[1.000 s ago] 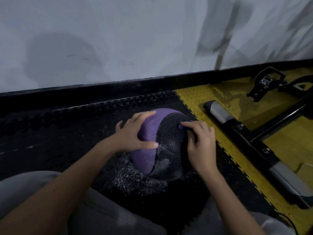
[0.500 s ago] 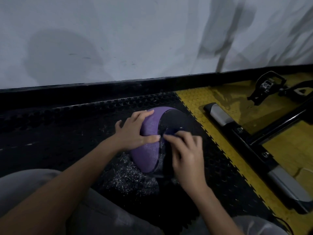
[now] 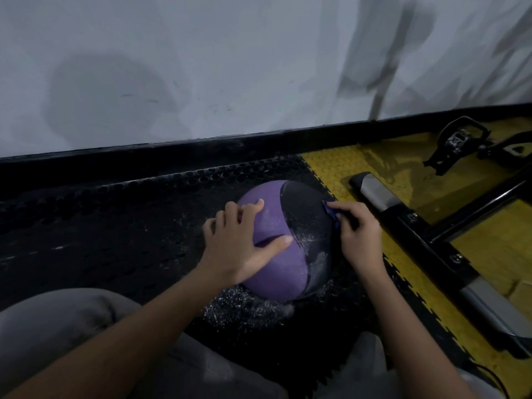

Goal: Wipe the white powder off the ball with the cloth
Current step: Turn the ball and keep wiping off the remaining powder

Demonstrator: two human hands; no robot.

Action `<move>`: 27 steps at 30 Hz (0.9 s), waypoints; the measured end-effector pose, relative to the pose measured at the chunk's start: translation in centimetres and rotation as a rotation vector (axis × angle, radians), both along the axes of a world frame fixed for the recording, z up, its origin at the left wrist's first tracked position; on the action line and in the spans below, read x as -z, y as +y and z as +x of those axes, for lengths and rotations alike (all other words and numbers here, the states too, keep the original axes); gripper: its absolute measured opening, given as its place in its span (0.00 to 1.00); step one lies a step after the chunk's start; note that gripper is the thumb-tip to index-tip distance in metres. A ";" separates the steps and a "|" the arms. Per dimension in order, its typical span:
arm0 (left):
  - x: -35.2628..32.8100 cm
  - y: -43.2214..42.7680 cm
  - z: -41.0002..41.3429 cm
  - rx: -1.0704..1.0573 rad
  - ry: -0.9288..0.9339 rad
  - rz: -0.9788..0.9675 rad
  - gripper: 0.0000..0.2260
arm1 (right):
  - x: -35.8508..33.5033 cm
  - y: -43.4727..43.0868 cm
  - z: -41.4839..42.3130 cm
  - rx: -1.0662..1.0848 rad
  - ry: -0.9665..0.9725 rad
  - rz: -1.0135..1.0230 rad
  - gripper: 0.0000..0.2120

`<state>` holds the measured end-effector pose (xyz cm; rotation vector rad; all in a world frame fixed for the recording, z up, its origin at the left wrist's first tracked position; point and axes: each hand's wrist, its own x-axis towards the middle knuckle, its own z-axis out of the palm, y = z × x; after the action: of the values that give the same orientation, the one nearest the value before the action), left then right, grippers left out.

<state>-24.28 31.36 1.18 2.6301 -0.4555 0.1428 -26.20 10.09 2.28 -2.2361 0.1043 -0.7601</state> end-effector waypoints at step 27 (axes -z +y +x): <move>-1.1 0.8 2.1 0.241 0.179 -0.083 0.31 | -1.7 3.5 -2.1 -0.040 0.087 -0.258 0.13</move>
<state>-22.18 32.16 2.30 2.4556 -0.6829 -0.1466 -28.27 13.62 4.02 -2.5089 0.0029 -0.6861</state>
